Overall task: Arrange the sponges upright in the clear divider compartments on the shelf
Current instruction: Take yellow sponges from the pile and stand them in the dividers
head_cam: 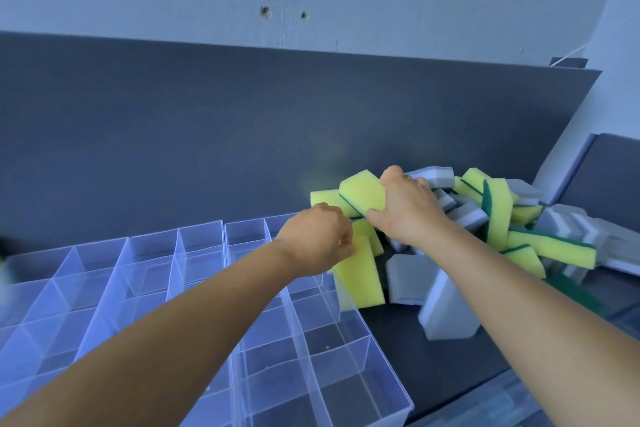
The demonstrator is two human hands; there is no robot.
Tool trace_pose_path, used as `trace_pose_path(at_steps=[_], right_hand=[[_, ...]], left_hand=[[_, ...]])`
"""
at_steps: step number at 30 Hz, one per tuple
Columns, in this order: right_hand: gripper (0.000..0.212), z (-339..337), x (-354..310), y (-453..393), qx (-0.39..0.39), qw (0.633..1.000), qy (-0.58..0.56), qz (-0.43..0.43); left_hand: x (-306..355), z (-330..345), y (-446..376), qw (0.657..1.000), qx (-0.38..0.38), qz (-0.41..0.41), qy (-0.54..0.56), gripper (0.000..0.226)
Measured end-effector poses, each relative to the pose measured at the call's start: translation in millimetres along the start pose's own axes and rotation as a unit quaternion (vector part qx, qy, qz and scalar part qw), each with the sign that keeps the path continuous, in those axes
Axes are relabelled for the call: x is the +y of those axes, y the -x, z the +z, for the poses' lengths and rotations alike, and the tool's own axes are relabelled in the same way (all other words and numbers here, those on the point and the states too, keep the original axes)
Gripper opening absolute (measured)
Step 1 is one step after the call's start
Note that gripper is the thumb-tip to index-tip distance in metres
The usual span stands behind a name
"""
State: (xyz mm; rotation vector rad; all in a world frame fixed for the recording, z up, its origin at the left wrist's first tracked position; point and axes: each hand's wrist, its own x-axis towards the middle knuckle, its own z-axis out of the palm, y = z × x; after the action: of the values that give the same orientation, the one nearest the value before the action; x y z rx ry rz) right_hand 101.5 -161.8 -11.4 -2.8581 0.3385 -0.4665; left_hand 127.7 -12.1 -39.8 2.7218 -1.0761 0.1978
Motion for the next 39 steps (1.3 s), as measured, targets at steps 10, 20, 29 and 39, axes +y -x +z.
trace_pose_path(at_steps=[10, 20, 29, 39], right_hand=[[0.067, -12.9, 4.8, 12.7, 0.036, 0.998, -0.051, -0.001], [0.062, -9.0, 23.1, 34.8, 0.008, 0.993, -0.121, 0.008], [0.057, -5.4, 31.1, 34.6, 0.027, 0.987, -0.158, 0.007], [0.071, 0.3, 40.2, 27.0, 0.053, 0.966, -0.249, 0.032]], left_hand=[[14.4, 5.0, 2.3, 0.997, -0.071, -0.022, -0.001, 0.058], [25.8, 10.7, 6.2, 0.997, -0.068, -0.039, -0.011, 0.022], [38.2, 15.9, 0.1, 0.996, -0.071, 0.020, -0.054, 0.077], [39.6, 15.9, -9.4, 0.989, -0.109, 0.054, -0.080, 0.052]])
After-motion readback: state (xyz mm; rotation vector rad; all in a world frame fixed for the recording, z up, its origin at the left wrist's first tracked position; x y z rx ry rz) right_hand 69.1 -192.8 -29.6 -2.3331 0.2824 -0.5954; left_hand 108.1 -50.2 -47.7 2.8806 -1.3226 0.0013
